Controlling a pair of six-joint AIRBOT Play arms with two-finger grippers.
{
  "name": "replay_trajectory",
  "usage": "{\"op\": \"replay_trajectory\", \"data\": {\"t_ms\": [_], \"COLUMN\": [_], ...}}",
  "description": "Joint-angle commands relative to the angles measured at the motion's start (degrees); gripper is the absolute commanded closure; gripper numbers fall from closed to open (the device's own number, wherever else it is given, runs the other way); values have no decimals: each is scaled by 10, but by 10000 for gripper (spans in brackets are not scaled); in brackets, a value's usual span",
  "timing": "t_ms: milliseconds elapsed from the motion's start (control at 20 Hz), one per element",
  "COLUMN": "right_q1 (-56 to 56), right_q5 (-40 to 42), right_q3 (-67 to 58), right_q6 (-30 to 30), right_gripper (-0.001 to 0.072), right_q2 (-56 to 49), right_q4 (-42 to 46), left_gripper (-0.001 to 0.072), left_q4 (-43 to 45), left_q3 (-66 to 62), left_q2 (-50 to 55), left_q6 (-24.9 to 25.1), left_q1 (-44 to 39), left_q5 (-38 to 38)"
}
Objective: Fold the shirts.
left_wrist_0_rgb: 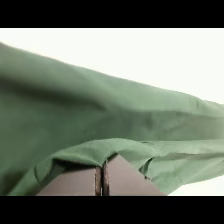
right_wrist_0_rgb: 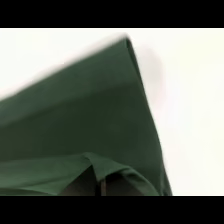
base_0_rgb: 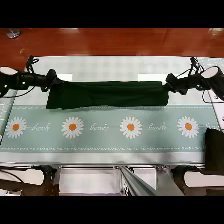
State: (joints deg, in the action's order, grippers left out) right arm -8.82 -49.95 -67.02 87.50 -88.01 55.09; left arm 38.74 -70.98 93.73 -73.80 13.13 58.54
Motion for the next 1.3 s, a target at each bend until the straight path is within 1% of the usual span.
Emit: {"op": "replay_trajectory", "data": {"t_ms": [0,200,250,300,350,400,450,550,600,650,750,900,1000,1100,1200,1250], "right_q1": [1,1,0,-1,-8,-20,-38,-83,-105,-118,-125,-105,-84,-63,-43,-32], "right_q5": [-10,-9,-8,-12,-32,-63,-100,-160,-185,-193,-192,-187,-175,-165,-162,-162], "right_q3": [-59,-72,-72,-72,-79,-94,-111,-126,-123,-114,-94,-92,-92,-93,-101,-107], "right_q6": [1,2,-7,-26,-45,-46,-46,-42,-35,-23,-16,-25,-35,-36,-36,-36], "right_gripper": [681,681,575,156,93,93,93,93,93,93,94,94,94,94,95,114], "right_q2": [-61,-89,-92,-91,-91,-91,-90,-88,-87,-87,-95,-122,-133,-140,-148,-151], "right_q4": [-22,-33,-43,-54,-59,-54,-42,-15,1,16,18,-5,-26,-43,-63,-66], "left_gripper": [691,689,585,172,0,2,2,3,3,3,3,3,3,3,3,3], "left_q4": [7,7,7,7,12,36,76,185,230,257,248,186,146,134,134,134], "left_q3": [-75,-92,-93,-95,-105,-125,-147,-176,-174,-163,-113,0,66,100,106,106], "left_q2": [72,90,90,89,89,89,88,75,60,39,-16,-120,-180,-206,-204,-202], "left_q6": [-35,-33,-25,-23,-20,-20,-38,-82,-90,-90,-87,-37,-10,-1,-1,-1], "left_q1": [-3,-2,-3,-3,1,12,28,70,90,109,133,123,102,74,37,17], "left_q5": [16,13,15,24,53,88,127,205,224,226,176,62,16,8,27,27]}}
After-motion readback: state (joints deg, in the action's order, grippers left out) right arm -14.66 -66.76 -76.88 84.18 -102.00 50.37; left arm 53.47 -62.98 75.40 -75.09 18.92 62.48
